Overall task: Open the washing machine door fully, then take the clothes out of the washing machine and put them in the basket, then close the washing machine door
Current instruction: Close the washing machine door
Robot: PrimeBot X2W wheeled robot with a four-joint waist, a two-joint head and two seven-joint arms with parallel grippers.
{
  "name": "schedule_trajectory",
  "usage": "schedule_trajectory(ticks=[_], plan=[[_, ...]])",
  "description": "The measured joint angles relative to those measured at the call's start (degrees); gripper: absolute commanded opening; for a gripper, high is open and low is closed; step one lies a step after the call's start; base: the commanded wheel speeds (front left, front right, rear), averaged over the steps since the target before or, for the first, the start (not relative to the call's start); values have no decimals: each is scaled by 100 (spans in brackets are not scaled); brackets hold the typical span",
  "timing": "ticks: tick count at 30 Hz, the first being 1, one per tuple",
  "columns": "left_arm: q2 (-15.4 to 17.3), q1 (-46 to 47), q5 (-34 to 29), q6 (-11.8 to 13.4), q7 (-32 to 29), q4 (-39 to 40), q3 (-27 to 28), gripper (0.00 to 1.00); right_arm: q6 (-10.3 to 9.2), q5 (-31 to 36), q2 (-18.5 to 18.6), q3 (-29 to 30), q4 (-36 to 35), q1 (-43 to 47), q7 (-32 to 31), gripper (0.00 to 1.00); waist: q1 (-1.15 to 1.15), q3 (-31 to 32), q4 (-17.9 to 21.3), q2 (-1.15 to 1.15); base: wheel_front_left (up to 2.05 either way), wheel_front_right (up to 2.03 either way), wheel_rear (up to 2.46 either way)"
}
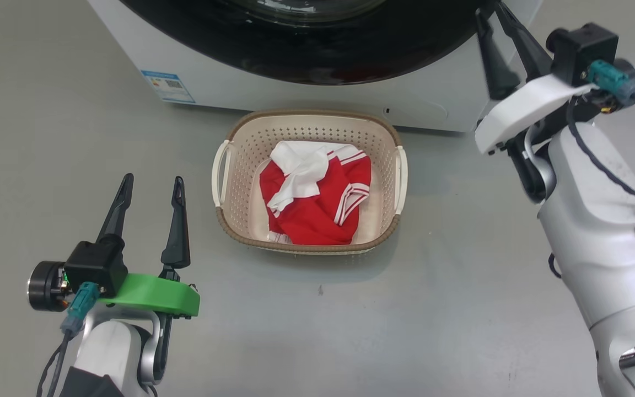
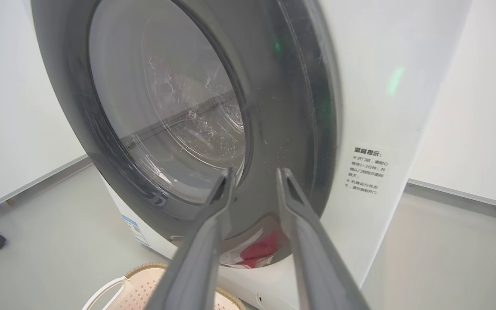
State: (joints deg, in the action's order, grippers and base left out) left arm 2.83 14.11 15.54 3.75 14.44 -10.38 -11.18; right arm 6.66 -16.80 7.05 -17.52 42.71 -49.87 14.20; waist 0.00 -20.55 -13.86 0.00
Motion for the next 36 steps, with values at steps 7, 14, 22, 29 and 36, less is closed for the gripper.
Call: schedule_trajectory(ticks=[7,14,22,29,36], plan=[[11,-12,-16,1,0,-77,-3,100,1,-81,-103,86,-495,746,31,100,0,246,227,0,0,0,0],[33,-141,-56,15,0,-226,8,100,26,-127,-166,177,-716,1613,31,100,0,509,400,0,0,0,0],[113,-391,-65,24,0,-368,7,100,-36,-134,-225,270,-1014,2415,31,100,0,843,610,0,0,0,0],[144,-617,-62,55,0,-407,46,100,-226,-144,-294,419,-1333,2910,31,100,0,1089,830,0,0,0,0],[162,-803,-57,57,0,-408,96,100,-286,-177,-333,463,-1626,3355,31,100,0,1291,1040,0,0,0,0]])
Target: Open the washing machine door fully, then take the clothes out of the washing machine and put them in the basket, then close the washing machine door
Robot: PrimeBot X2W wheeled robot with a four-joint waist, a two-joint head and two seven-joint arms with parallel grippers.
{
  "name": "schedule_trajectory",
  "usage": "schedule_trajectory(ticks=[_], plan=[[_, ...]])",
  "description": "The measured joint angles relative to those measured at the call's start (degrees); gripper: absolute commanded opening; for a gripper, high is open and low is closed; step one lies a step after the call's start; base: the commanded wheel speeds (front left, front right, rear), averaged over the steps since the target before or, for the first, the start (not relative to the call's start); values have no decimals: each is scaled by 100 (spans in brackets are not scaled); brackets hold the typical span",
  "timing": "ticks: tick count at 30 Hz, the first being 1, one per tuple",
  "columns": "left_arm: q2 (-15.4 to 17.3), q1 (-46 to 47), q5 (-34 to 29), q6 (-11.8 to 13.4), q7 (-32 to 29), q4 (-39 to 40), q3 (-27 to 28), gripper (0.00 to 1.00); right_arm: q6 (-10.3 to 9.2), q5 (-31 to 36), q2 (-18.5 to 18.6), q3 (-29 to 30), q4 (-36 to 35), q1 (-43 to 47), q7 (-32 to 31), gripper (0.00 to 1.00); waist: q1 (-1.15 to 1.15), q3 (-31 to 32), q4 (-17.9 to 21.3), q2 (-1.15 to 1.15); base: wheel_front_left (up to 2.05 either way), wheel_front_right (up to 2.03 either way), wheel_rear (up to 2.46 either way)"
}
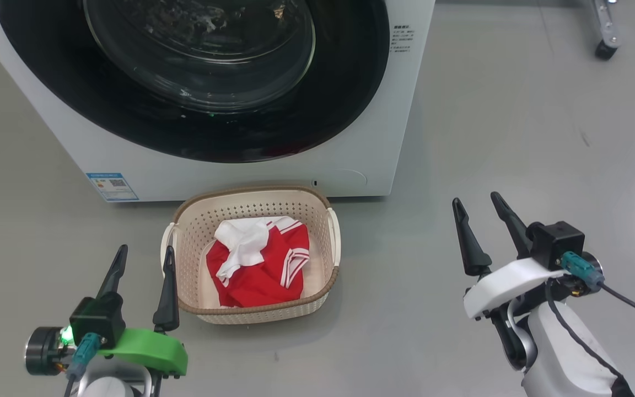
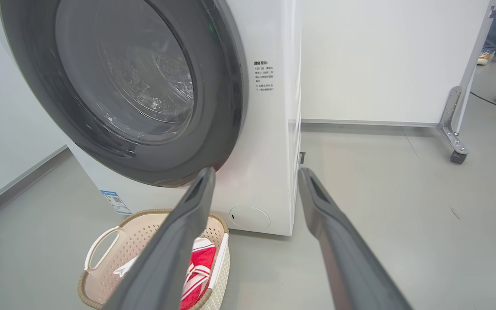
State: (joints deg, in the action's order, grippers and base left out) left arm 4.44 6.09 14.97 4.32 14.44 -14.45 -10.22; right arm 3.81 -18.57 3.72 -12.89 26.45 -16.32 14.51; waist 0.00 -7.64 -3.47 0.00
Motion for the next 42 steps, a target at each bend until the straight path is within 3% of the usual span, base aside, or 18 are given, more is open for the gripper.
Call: schedule_trajectory(ticks=[14,42], plan=[[2,-283,12,1,-34,11,-55,100,-100,55,-16,38,-420,643,0,100,0,260,146,0,0,0,0],[23,-380,56,44,-134,178,-67,100,-196,127,-30,19,-850,989,0,100,0,275,197,0,0,0,0]])
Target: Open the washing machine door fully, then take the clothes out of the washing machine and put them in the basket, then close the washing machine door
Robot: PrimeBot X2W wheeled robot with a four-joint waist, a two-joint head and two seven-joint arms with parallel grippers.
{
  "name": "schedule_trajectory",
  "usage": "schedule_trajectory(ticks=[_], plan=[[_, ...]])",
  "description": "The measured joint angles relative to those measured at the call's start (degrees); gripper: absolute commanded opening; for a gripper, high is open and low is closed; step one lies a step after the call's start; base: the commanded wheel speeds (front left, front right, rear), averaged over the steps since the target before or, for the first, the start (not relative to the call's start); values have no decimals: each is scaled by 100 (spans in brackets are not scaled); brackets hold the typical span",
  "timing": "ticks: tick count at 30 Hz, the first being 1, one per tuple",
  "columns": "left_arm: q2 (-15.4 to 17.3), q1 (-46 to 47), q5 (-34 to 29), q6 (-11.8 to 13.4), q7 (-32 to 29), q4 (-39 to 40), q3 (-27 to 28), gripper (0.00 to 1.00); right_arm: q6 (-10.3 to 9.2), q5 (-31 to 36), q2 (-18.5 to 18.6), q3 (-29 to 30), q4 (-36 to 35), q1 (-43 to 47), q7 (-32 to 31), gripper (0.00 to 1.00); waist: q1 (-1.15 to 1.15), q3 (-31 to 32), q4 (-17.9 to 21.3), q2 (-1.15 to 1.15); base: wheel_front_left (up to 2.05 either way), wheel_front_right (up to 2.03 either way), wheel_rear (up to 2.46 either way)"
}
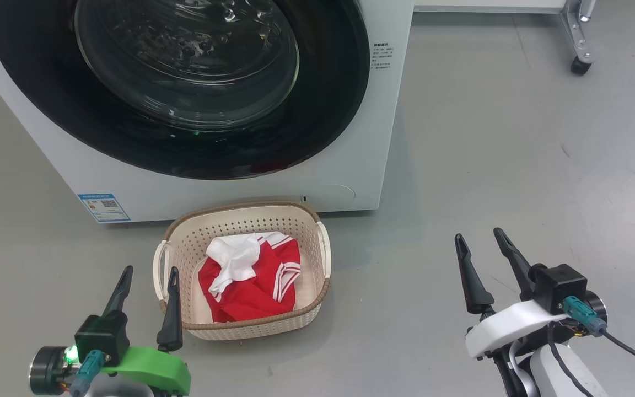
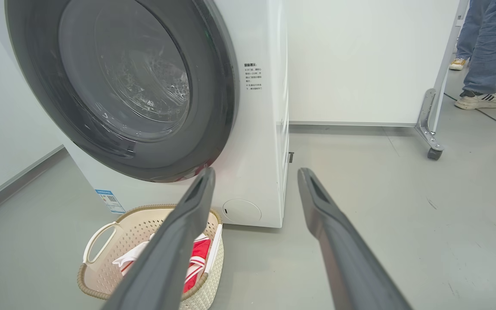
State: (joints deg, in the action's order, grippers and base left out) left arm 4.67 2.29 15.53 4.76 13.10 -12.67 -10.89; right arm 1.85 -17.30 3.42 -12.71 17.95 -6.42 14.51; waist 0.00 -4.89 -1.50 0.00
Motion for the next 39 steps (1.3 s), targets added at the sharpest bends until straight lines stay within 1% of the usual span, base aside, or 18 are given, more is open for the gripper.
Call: schedule_trajectory(ticks=[18,19,25,28,36,39], plan=[[0,0,0,7,-1,29,-20,100,0,31,-3,12,-93,115,0,100,0,-16,-16,0,0,0,0],[0,0,0,7,-1,29,-20,0,0,31,-3,13,-94,115,0,0,0,-14,-14,0,0,0,0],[-79,-96,0,4,0,-318,-65,0,1,26,-14,-37,240,328,-7,0,0,-14,-14,0,0,0,0],[-98,-149,65,-3,-1,-359,-57,0,2,-47,-16,-36,278,410,-7,0,0,-11,-13,0,0,0,0],[-134,-146,615,-105,-153,-360,48,0,11,-571,-20,38,188,431,-69,0,0,37,4,0,0,0,0],[-137,-144,913,-116,-234,-361,116,0,58,-881,-22,103,168,435,-131,0,0,52,9,0,0,0,0]])
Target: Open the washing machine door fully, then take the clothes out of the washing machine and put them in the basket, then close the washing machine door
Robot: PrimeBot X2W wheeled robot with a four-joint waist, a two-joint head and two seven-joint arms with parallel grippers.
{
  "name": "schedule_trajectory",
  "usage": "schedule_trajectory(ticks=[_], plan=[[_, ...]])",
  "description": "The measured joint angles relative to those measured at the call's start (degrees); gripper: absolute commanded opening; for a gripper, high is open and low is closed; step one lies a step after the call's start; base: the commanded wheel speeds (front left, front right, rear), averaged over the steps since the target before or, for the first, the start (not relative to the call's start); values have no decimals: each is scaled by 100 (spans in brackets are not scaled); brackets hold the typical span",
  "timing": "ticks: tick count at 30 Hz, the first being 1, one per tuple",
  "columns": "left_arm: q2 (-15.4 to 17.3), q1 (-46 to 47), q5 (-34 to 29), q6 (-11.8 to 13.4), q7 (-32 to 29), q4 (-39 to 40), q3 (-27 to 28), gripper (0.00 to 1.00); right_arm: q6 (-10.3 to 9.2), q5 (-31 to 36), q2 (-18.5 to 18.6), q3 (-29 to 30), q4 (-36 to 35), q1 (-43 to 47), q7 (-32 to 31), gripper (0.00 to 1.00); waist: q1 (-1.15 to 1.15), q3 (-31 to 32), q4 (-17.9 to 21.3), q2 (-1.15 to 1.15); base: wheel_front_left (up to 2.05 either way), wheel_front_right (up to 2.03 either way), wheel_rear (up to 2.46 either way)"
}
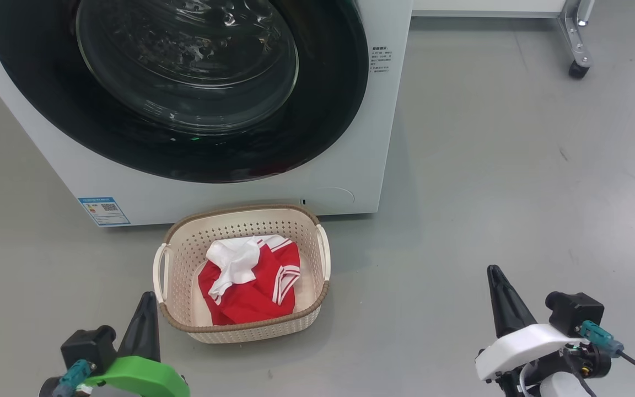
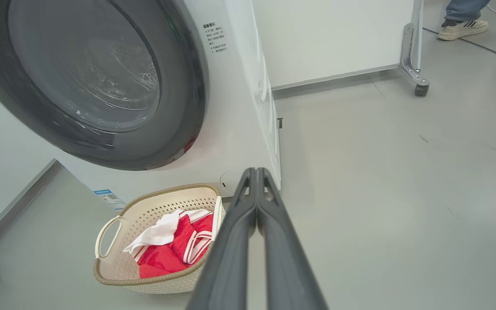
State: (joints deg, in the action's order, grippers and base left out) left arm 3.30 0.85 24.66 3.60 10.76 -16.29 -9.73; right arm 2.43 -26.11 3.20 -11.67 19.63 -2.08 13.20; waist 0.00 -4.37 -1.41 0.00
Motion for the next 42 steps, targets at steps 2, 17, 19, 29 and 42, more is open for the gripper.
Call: schedule_trajectory(ticks=[2,17,19,29,42], plan=[[-1,0,236,-44,-22,0,20,0,2,-223,-1,35,-20,0,-55,0,0,10,3,0,0,0,0],[-23,9,1323,-221,-339,2,250,0,55,-1347,-11,333,-100,1,-367,0,0,81,25,0,0,0,0],[-24,10,1449,-240,-371,2,276,0,69,-1483,-9,374,-110,1,-392,0,0,90,28,0,0,0,0],[-36,20,2126,-343,-569,2,432,0,104,-2175,7,535,-145,0,-587,0,0,133,42,0,0,0,0],[-47,35,3121,-474,-814,3,636,0,199,-3177,25,770,-186,-2,-833,0,0,196,63,0,0,0,0]])
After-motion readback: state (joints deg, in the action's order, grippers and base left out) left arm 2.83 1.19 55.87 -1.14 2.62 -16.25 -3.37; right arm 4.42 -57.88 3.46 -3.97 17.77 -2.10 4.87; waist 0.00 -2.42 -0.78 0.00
